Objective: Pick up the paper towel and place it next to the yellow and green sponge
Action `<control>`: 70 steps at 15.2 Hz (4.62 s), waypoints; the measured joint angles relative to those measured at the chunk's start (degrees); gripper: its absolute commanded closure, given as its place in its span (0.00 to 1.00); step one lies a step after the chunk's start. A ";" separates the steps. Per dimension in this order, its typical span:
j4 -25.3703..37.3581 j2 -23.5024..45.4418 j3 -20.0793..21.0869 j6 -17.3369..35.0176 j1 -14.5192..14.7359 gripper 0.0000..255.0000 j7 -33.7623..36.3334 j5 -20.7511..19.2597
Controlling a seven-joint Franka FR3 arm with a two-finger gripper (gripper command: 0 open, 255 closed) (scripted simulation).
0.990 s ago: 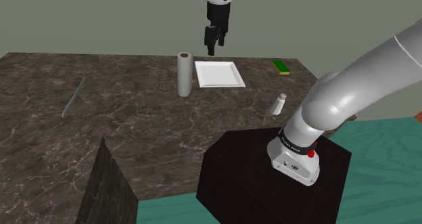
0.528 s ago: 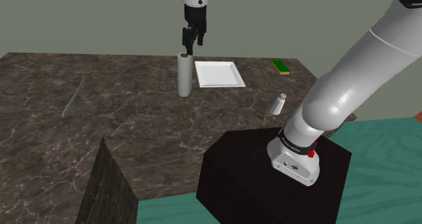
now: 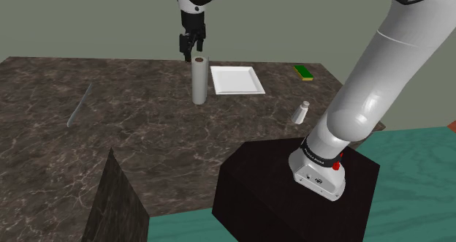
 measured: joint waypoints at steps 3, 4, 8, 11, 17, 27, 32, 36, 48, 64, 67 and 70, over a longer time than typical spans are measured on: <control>-1.21 0.78 0.04 2.00 0.06 0.00 0.22 -0.19; -1.66 1.09 0.01 2.76 0.04 0.00 0.24 -0.27; -2.37 1.57 -0.01 3.95 0.03 0.00 0.31 -0.38; -2.39 1.61 -0.01 4.02 0.04 0.00 0.32 -0.40; -2.40 1.61 -0.01 4.02 0.04 1.00 0.32 -0.39; -0.65 0.54 0.04 1.24 0.05 1.00 0.17 -0.13; 2.05 -0.66 -0.03 -2.61 -0.05 1.00 -0.27 0.18; 4.41 -1.08 -0.01 -5.38 -0.03 1.00 -0.39 0.29; 12.94 -1.75 0.06 -14.58 0.03 1.00 -0.62 0.50; 27.71 0.11 0.20 -27.51 0.20 1.00 -0.74 0.21; 30.97 0.90 0.18 -29.99 0.20 1.00 -0.89 0.07; 35.05 2.24 0.25 -32.76 0.31 1.00 -0.86 -0.17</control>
